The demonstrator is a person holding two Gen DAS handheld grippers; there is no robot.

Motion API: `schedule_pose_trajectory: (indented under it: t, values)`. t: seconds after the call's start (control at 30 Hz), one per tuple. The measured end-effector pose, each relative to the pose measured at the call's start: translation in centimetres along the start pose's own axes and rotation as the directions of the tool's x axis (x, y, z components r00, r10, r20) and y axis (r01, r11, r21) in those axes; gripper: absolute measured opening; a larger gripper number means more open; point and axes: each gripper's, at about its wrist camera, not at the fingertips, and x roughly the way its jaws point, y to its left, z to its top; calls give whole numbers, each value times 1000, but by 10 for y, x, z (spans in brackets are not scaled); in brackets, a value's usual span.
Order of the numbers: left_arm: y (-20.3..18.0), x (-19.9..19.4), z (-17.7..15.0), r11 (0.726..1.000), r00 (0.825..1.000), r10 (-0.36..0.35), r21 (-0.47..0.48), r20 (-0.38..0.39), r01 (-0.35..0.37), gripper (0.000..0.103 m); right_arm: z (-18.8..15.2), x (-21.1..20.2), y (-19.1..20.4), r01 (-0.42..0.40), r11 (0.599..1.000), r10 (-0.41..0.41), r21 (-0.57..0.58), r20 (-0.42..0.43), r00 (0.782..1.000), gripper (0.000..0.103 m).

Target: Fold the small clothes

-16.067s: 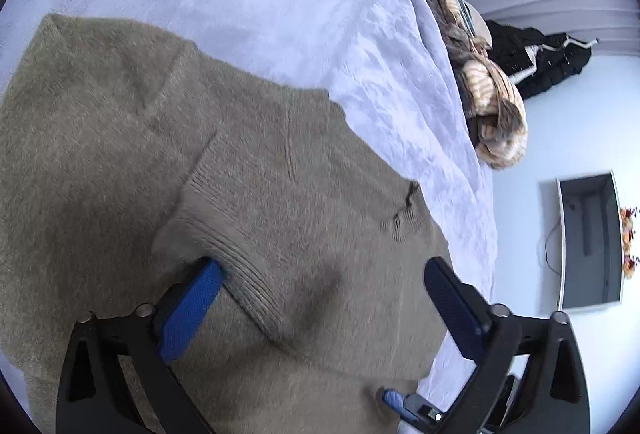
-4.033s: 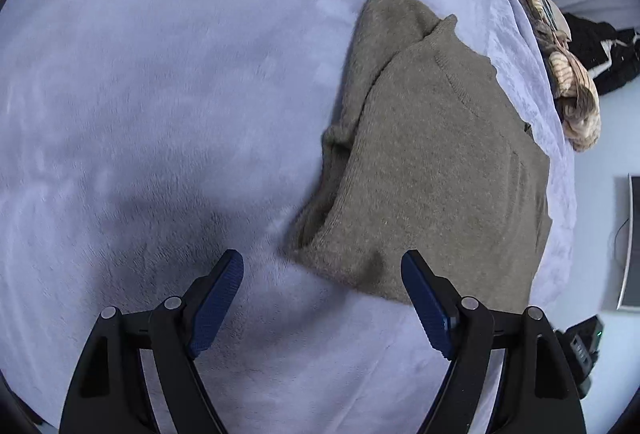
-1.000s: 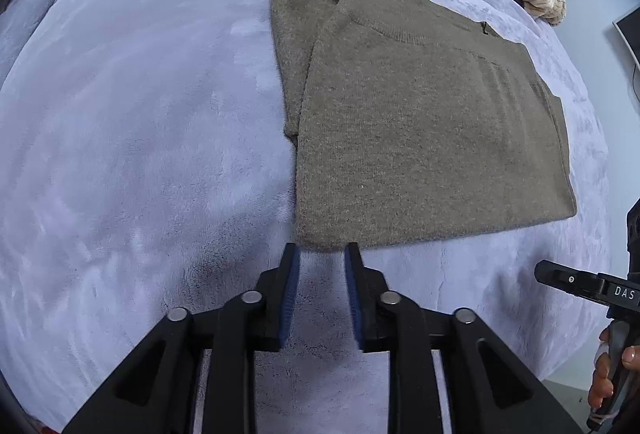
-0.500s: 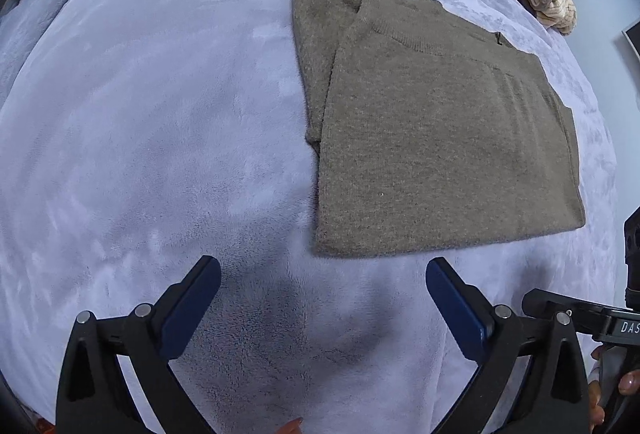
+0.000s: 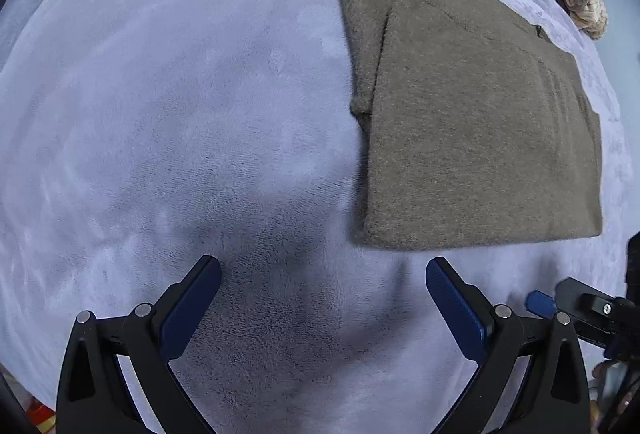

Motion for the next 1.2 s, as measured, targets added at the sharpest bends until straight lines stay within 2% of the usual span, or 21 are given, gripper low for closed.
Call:
schedule_pose_trajectory:
  t: [0.17,0.33,0.53,0.6,0.63,0.67,0.73,0.8,0.83,0.9,1.0,1.13,1.2]
  values:
    - [10,-9,4,998,997,-66,-8,48,66,103,10,27,0,-174,978,171,113,36,985,79]
    - [16,-13,19,988,985,-155,-16,69,157,103,18,49,-1,-274,942,256,193,115,960,79]
    - [15,-9,33,957,958,-277,-68,71,281,103,26,71,-11,-421,850,373,317,203,905,79]
    - [10,-5,39,935,939,-339,-90,66,343,103,28,72,-16,-446,825,390,347,220,894,78]
    - [9,-3,40,926,931,-361,-95,64,365,103,29,75,-17,-470,805,412,363,228,882,69]
    - [6,-2,42,918,923,-379,-98,62,384,103,29,76,-18,-481,794,424,372,228,876,48]
    - [4,1,46,909,914,-400,-103,58,404,103,33,77,-19,-486,787,436,379,215,874,13]
    - [6,4,54,896,907,-416,-138,71,422,103,37,70,-13,-516,779,467,356,219,857,13]
    - [9,6,57,879,894,-440,-166,81,447,103,40,65,-9,-536,776,488,333,223,844,9]
    - [11,15,69,830,859,-504,-226,91,511,103,47,49,5,-566,779,521,270,223,824,9]
    - [9,27,87,779,820,-564,-269,95,567,103,57,29,19,-585,787,546,195,221,808,9]
    - [-11,36,113,747,786,-610,-262,97,612,103,64,15,33,-553,823,526,127,193,828,9]
    - [-27,37,126,739,770,-634,-236,73,631,103,61,16,35,-533,839,511,112,174,842,9]
